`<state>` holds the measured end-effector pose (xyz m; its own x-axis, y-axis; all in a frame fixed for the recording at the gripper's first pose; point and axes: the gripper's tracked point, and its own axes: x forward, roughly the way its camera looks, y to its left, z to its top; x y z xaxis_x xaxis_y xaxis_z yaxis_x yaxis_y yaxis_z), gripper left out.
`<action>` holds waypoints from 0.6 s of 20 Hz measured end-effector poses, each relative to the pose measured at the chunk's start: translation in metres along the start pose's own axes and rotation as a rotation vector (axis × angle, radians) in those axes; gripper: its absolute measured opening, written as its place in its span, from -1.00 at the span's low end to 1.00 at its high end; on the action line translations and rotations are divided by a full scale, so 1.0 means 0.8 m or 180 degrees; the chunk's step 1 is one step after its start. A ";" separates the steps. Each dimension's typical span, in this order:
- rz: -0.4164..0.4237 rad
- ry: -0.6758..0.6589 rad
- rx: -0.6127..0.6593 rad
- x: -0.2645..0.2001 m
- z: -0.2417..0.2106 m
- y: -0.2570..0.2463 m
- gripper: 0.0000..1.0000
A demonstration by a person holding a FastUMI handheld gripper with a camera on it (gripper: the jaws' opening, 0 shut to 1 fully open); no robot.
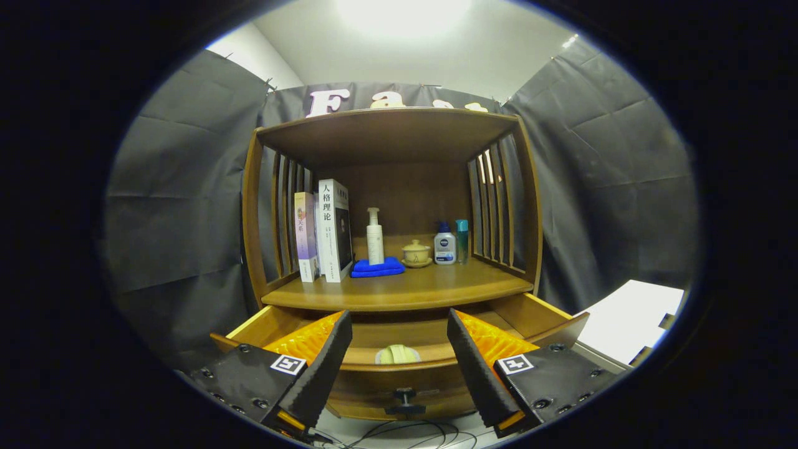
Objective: Pull open the drawer, take out the items inside it, and place them on the countertop above the cabinet.
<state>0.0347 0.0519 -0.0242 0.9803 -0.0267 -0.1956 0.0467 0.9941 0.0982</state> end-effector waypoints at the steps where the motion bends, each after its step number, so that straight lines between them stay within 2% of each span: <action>1: -0.0008 0.0058 -0.0010 0.011 0.002 0.005 0.91; 7: -0.0289 0.0803 -0.0071 0.074 -0.034 0.007 0.93; 12: -0.0421 0.1321 -0.0122 0.107 -0.074 0.002 0.92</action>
<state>0.1075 0.0578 -0.0984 0.8059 -0.1172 -0.5803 0.1518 0.9883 0.0111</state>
